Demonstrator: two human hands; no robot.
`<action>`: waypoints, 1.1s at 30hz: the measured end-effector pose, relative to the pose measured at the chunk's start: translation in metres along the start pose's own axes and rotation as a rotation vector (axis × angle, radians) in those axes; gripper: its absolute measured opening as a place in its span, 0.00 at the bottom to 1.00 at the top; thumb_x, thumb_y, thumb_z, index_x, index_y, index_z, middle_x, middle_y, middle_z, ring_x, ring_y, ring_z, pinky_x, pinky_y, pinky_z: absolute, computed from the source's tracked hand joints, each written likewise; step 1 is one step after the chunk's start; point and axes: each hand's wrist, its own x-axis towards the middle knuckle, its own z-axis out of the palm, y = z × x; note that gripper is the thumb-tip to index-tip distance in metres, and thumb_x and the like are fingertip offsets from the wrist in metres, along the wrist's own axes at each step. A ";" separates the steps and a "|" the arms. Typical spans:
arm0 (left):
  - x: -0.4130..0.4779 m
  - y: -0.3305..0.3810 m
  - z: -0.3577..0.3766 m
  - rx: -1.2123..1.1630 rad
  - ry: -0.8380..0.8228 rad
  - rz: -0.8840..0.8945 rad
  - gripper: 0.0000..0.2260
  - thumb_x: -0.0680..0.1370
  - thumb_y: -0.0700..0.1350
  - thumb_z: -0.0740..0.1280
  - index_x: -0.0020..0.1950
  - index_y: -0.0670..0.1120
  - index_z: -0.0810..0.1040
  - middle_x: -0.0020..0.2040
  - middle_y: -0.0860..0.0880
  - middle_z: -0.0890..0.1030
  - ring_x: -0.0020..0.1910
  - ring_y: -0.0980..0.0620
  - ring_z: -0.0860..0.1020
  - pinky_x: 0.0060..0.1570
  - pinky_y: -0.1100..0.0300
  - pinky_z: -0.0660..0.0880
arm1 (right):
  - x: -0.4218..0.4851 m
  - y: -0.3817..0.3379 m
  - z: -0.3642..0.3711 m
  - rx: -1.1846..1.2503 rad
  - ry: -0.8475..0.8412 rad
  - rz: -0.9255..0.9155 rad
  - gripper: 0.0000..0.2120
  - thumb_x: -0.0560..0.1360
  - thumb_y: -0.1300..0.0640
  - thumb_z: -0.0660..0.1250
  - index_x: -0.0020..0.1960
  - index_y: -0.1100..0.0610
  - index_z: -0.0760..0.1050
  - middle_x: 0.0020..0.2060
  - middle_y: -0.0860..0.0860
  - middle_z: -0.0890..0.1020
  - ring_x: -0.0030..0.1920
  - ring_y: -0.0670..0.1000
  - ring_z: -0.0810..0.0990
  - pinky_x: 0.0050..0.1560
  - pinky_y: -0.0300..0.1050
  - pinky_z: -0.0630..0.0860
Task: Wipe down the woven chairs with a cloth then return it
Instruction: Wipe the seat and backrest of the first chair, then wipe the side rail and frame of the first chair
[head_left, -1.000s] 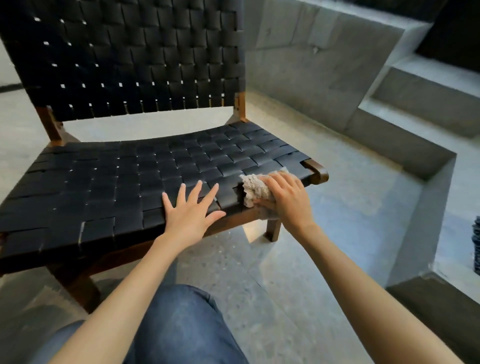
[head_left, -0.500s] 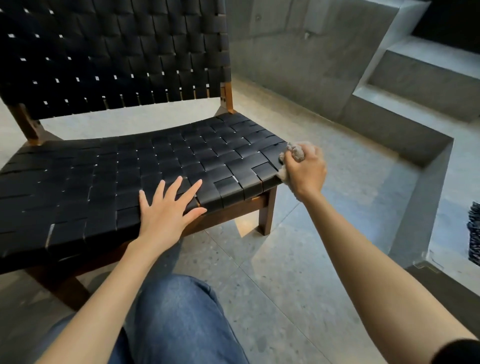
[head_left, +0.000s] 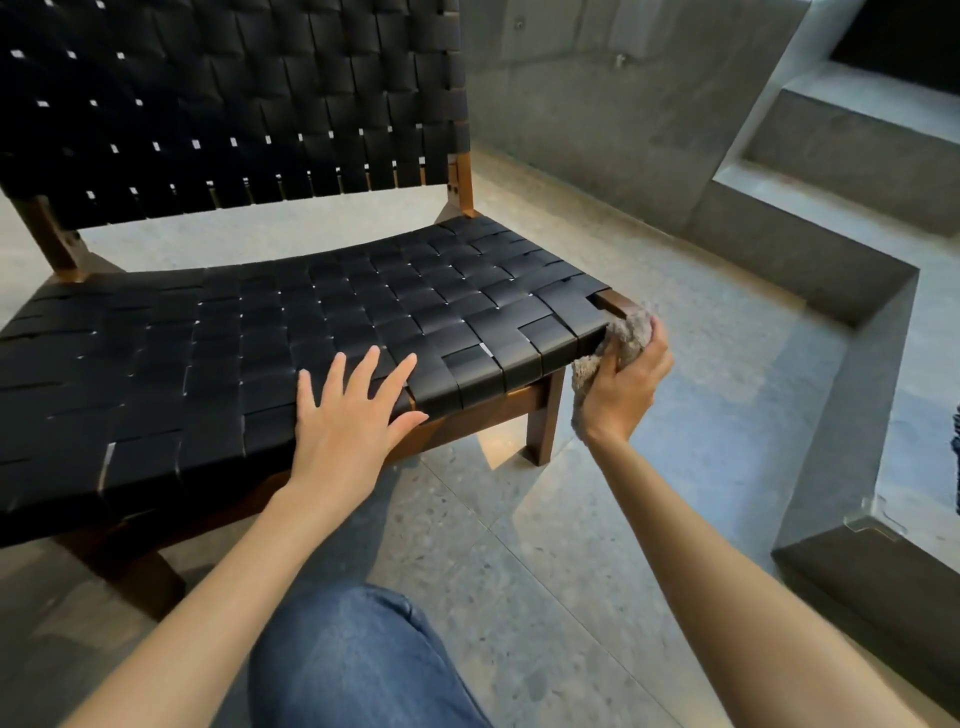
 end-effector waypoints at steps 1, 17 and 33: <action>-0.002 -0.001 0.003 0.001 0.056 0.035 0.30 0.75 0.62 0.51 0.74 0.50 0.64 0.71 0.41 0.70 0.69 0.38 0.68 0.65 0.35 0.63 | -0.013 0.001 0.002 0.040 0.030 0.028 0.24 0.80 0.48 0.61 0.73 0.51 0.62 0.67 0.52 0.69 0.59 0.46 0.72 0.55 0.36 0.65; -0.069 -0.037 0.105 -0.255 0.143 0.379 0.21 0.77 0.41 0.65 0.70 0.45 0.70 0.67 0.47 0.73 0.67 0.48 0.71 0.62 0.49 0.73 | -0.141 0.019 0.038 0.109 -1.029 0.234 0.10 0.80 0.55 0.61 0.57 0.55 0.61 0.50 0.51 0.73 0.51 0.49 0.76 0.48 0.36 0.74; -0.153 -0.093 0.137 -1.180 0.043 -0.541 0.23 0.76 0.52 0.68 0.68 0.52 0.65 0.64 0.53 0.74 0.64 0.52 0.71 0.58 0.59 0.66 | -0.211 -0.023 0.037 -0.254 -1.357 -0.131 0.08 0.80 0.53 0.63 0.55 0.56 0.73 0.52 0.50 0.77 0.52 0.47 0.77 0.49 0.36 0.76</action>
